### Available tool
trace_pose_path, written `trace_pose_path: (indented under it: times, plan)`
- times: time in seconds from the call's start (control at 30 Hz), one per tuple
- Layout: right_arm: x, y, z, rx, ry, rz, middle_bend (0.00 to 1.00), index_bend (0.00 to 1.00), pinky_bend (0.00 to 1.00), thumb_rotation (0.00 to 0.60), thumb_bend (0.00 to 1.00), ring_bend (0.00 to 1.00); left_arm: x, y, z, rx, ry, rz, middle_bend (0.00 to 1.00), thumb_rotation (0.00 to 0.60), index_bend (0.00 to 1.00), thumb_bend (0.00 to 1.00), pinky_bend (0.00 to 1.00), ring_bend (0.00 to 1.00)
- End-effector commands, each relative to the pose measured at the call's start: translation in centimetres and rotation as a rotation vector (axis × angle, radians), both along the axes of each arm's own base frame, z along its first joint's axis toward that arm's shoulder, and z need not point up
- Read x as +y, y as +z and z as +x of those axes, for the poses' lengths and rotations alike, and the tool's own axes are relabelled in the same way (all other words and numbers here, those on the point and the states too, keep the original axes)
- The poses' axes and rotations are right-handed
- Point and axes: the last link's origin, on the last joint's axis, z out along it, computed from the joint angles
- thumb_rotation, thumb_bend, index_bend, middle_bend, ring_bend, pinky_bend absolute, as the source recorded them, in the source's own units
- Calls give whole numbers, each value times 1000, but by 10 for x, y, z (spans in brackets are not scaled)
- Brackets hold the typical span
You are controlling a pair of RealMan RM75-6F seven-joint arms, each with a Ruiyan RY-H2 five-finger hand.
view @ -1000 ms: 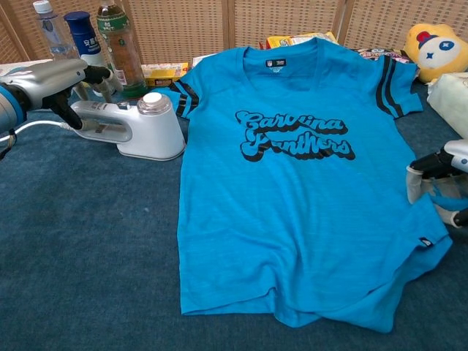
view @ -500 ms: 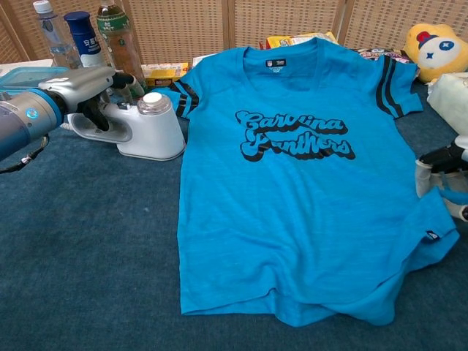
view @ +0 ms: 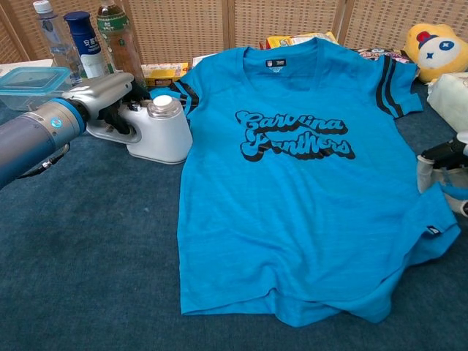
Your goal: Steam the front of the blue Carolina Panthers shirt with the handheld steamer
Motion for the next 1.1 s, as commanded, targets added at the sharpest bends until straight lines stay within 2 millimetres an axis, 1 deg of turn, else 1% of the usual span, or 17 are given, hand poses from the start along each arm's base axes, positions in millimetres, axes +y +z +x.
trace_pose_path:
  times: [0.03,0.17,0.3,0.43,0.6,0.77,0.83,0.93,1.03,1.1]
  plan:
    - [0,0,1,-2,3,0,627,712,806,600,537,697,-4,4,-6,-25,9,-18,731,600,671,425,715,669]
    - [-1,1,3,-4,6,-1,628,714,806,600,538,698,-7,15,-8,-58,24,-50,748,600,699,428,736,688]
    - [1,1,7,-10,17,-2,628,715,806,600,538,699,-13,31,-2,-103,37,-71,750,600,704,431,740,690]
    - [2,1,8,-16,19,-2,629,716,806,600,538,699,-19,40,4,-128,53,-98,750,600,704,431,739,690]
    - [6,3,11,-24,25,-1,629,716,806,600,539,700,-32,48,12,-99,53,-160,750,600,704,431,740,690]
    - [8,3,13,-31,29,-1,629,716,807,600,538,701,-42,59,14,-51,50,-185,750,600,704,431,740,690]
    - [8,3,13,-34,30,-1,630,716,806,600,538,701,-45,59,16,-51,60,-193,750,600,704,431,740,690]
    - [8,4,13,-40,30,-3,630,717,807,600,538,701,-47,57,24,-43,50,-188,750,600,704,431,739,690]
    - [9,4,13,-44,28,-4,630,717,806,600,538,702,-48,51,34,-39,29,-178,750,600,704,432,740,690]
    - [9,5,12,-47,27,-7,631,717,806,600,538,702,-50,41,42,-21,-2,-169,750,600,704,432,739,690]
